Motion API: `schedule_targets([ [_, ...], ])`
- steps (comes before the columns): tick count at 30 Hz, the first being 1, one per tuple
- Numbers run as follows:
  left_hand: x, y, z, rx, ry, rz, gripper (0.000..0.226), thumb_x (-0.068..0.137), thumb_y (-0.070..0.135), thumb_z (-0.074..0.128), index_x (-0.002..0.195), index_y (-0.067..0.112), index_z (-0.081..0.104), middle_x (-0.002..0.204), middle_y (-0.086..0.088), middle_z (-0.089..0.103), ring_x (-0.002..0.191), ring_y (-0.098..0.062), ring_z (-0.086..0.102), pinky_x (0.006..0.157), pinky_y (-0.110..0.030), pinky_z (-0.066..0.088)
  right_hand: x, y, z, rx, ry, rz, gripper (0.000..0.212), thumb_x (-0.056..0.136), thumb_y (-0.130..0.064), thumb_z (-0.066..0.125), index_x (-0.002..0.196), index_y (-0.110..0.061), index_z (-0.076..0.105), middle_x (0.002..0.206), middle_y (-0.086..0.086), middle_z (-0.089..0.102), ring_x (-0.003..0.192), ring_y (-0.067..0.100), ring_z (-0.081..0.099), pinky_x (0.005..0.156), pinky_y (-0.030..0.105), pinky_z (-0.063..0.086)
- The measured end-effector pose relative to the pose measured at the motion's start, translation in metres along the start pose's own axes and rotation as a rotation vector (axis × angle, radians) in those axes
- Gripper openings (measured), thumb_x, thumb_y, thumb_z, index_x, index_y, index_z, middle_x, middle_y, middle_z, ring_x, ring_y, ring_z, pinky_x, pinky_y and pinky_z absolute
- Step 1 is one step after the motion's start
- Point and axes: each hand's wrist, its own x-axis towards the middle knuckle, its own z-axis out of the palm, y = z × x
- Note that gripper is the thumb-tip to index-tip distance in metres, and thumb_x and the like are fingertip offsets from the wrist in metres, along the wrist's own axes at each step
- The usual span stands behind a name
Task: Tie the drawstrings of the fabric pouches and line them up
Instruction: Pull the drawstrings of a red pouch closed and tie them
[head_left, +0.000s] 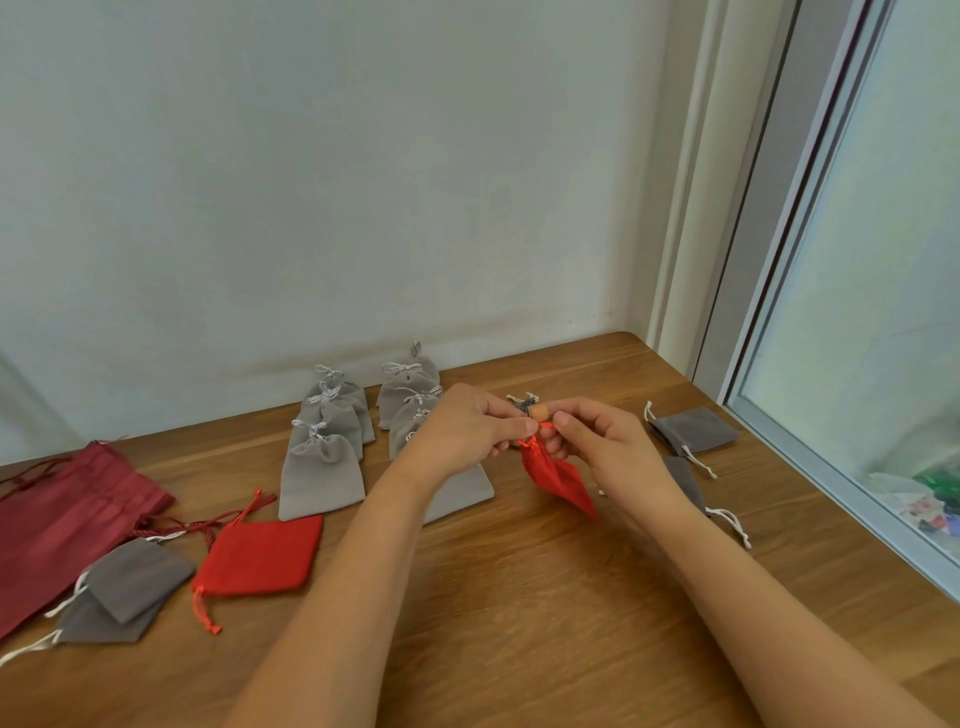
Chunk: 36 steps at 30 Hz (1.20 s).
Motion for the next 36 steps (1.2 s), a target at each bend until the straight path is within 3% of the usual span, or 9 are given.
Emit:
schedule_targets([
  [7,0.003,-0.002,0.003,-0.011,0.029,0.03,0.008,0.087,0.019,0.07,0.087,0.013,0.075,0.06,0.006,0.06,0.053,0.001,0.05,0.054,-0.012,0.041,-0.006,-0.008,0.0,-0.195,0.131,-0.101,0.021,0.083,-0.015,0.072,0.089,-0.035,0.07,0.082,-0.014,0.073,0.082,0.001,0.067,0.077,0.015,0.053],
  [12,0.003,-0.003,0.016,-0.003,0.142,0.081,0.003,0.085,0.021,0.072,0.085,0.018,0.074,0.069,0.009,0.067,0.062,0.0,0.059,0.062,-0.015,0.045,-0.005,-0.004,0.0,-0.354,0.23,-0.107,0.017,0.083,-0.023,0.073,0.086,-0.039,0.067,0.085,-0.014,0.07,0.088,0.005,0.064,0.084,0.024,0.05],
  [15,0.004,-0.004,0.022,-0.003,0.192,0.11,0.003,0.082,0.019,0.074,0.084,0.019,0.072,0.08,0.004,0.073,0.08,-0.01,0.068,0.077,-0.023,0.052,-0.005,-0.004,-0.001,-0.388,0.233,-0.092,0.013,0.084,-0.026,0.071,0.085,-0.037,0.065,0.084,-0.013,0.068,0.087,0.005,0.062,0.077,0.016,0.047],
  [18,0.006,-0.005,0.025,0.026,0.191,0.112,0.004,0.083,0.022,0.073,0.084,0.021,0.07,0.081,0.004,0.072,0.082,-0.011,0.068,0.08,-0.027,0.052,-0.007,-0.007,0.0,-0.414,0.218,-0.067,0.016,0.087,-0.027,0.068,0.081,-0.038,0.059,0.082,-0.015,0.064,0.081,-0.001,0.058,0.066,0.007,0.043],
  [21,0.007,-0.006,0.025,0.022,0.185,0.099,0.008,0.084,0.025,0.072,0.088,0.018,0.07,0.086,0.003,0.072,0.086,-0.01,0.066,0.081,-0.025,0.05,-0.007,-0.007,-0.001,-0.43,0.205,-0.058,0.013,0.09,-0.027,0.065,0.083,-0.036,0.058,0.081,-0.015,0.061,0.078,-0.003,0.055,0.064,0.002,0.04],
  [26,0.009,-0.009,0.022,-0.044,0.147,0.041,0.012,0.088,0.025,0.068,0.092,0.013,0.07,0.074,0.007,0.065,0.064,-0.001,0.054,0.065,-0.019,0.04,-0.002,-0.001,0.0,-0.587,0.189,-0.079,0.003,0.094,-0.028,0.059,0.094,-0.026,0.057,0.088,-0.013,0.057,0.081,-0.001,0.051,0.065,0.007,0.04],
  [29,0.01,-0.009,0.022,-0.064,0.123,0.01,0.008,0.09,0.024,0.066,0.087,0.017,0.069,0.066,0.009,0.059,0.061,-0.003,0.048,0.064,-0.02,0.037,-0.001,0.0,0.002,-0.659,0.19,-0.115,0.006,0.097,-0.026,0.054,0.098,-0.021,0.055,0.095,-0.006,0.056,0.086,0.005,0.051,0.068,0.009,0.039],
  [32,0.011,-0.009,0.024,-0.064,0.139,0.006,0.008,0.09,0.026,0.066,0.085,0.021,0.068,0.074,0.006,0.064,0.068,-0.006,0.053,0.07,-0.025,0.041,-0.003,-0.001,0.005,-0.657,0.161,-0.152,0.006,0.097,-0.026,0.053,0.095,-0.021,0.054,0.096,-0.005,0.056,0.086,0.005,0.051,0.069,0.01,0.039],
  [36,0.012,-0.009,0.028,-0.049,0.17,0.012,0.008,0.091,0.025,0.064,0.088,0.019,0.068,0.087,-0.003,0.071,0.085,-0.017,0.064,0.081,-0.032,0.05,-0.006,-0.001,0.004,-0.446,0.197,-0.126,0.005,0.089,-0.029,0.065,0.09,-0.025,0.062,0.092,-0.006,0.063,0.084,0.002,0.056,0.07,0.007,0.043],
])
